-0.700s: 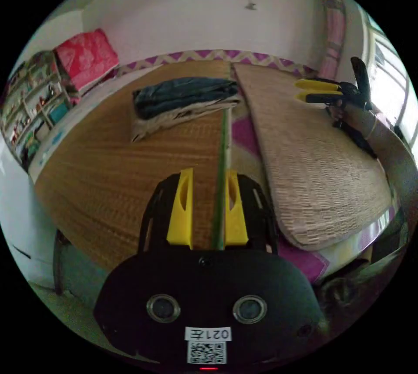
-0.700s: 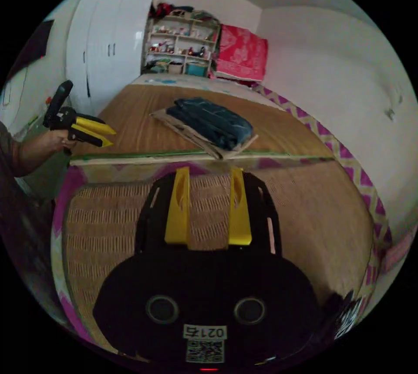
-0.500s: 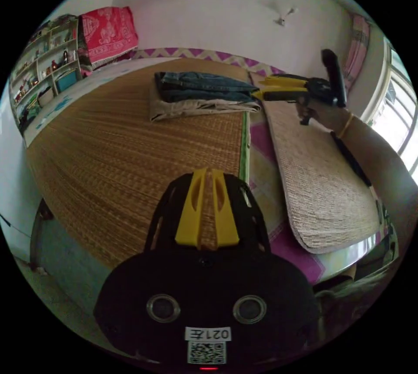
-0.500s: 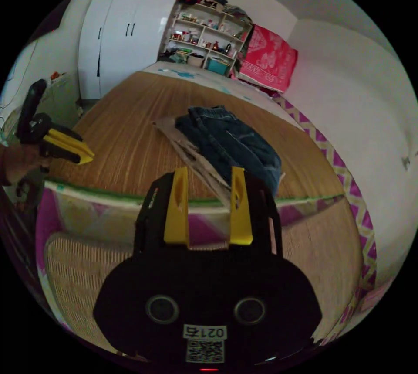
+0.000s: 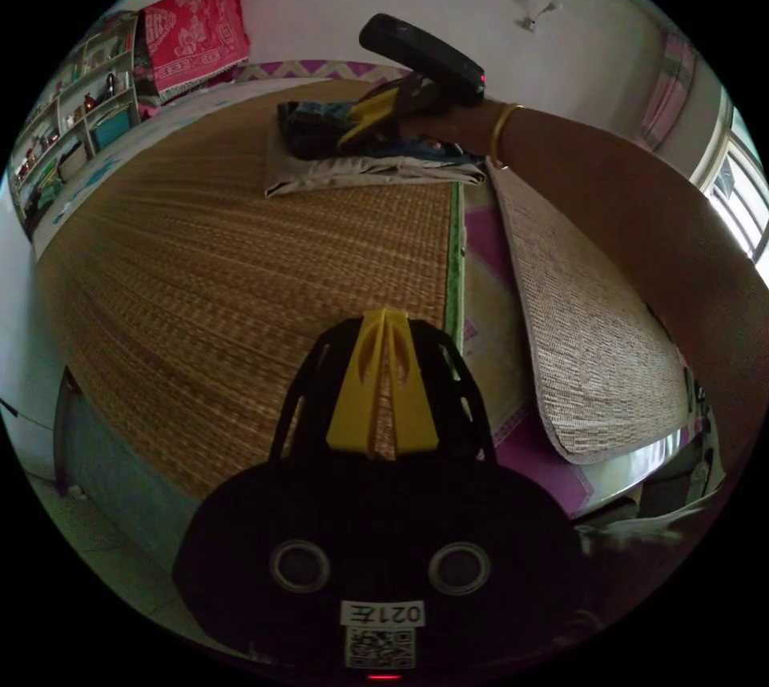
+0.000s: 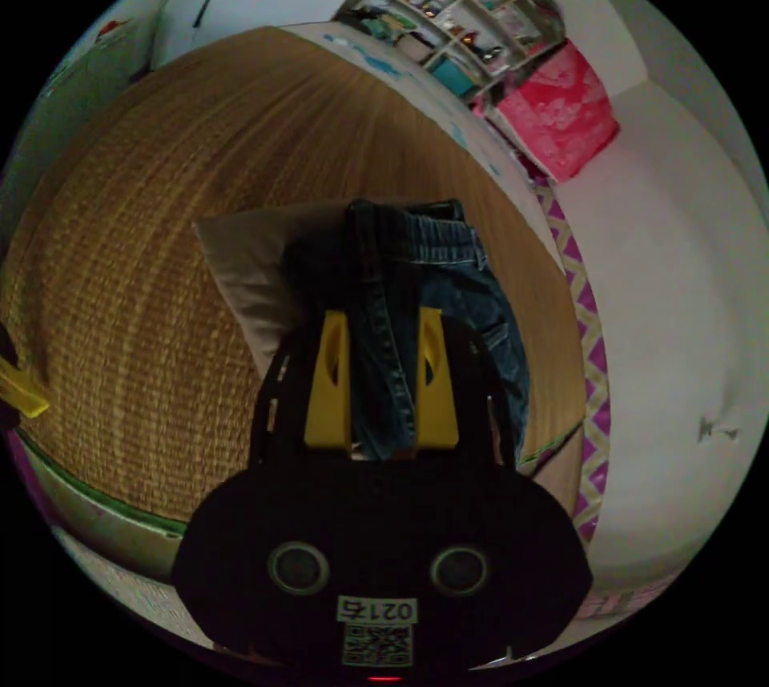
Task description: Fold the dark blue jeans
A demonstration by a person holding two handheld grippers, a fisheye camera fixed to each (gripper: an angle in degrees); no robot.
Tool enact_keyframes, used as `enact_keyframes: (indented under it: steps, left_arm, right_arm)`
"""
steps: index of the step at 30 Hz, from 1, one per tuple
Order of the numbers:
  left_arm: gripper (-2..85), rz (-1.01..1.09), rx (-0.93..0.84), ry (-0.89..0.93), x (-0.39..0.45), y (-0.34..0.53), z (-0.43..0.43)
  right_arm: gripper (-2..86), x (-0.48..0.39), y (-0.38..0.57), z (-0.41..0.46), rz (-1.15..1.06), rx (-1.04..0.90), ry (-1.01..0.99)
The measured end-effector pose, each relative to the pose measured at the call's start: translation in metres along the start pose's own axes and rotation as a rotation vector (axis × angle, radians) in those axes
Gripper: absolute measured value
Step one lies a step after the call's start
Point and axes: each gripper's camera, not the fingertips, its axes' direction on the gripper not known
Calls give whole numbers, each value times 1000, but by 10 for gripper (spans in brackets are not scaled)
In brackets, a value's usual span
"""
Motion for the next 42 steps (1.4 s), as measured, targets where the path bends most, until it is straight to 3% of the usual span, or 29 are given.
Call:
enact_keyframes:
  steps: [5, 9, 12, 18, 22, 26, 30, 33, 34, 37, 42]
  left_arm:
    - [-10, 26, -4, -11, -9, 10, -7]
    - [-10, 10, -4, 0, -21, 18, -13]
    - [-10, 8, -15, 6, -26, 23, -15]
    - [-10, 27, -24, -28, -28, 31, -20]
    - [-10, 19, -23, -22, -31, 36, -23]
    - [-10, 19, -18, -23, -30, 40, -25]
    - [-9, 58, 4, 23, -24, 44, -32]
    - [-10, 75, 52, 151, -12, 51, -48]
    - [-10, 85, 70, 177, -5, 55, -55]
    - [-10, 112, 100, 188, 13, 69, -69]
    - [-10, 108, 106, 243, 33, 86, -74]
  right_arm:
    - [59, 25, -8, -16, 168, 35, -109]
    - [46, 98, 11, -60, 473, 145, -234]
    - [41, 146, 40, -106, 584, 173, -171]
    - [37, 191, 121, -227, 597, 180, 37]
    - [35, 145, 165, -303, 429, 98, 210]
    - [34, 53, 190, -314, 180, -96, 326]
    - [36, -82, 232, -259, 44, -276, 172]
    - [42, -152, 272, -226, 120, -318, 40]
    - [45, -163, 286, -237, 191, -237, 113]
    - [65, -166, 309, -269, 315, -153, 173]
    - [95, -151, 332, -294, 396, -53, 42]
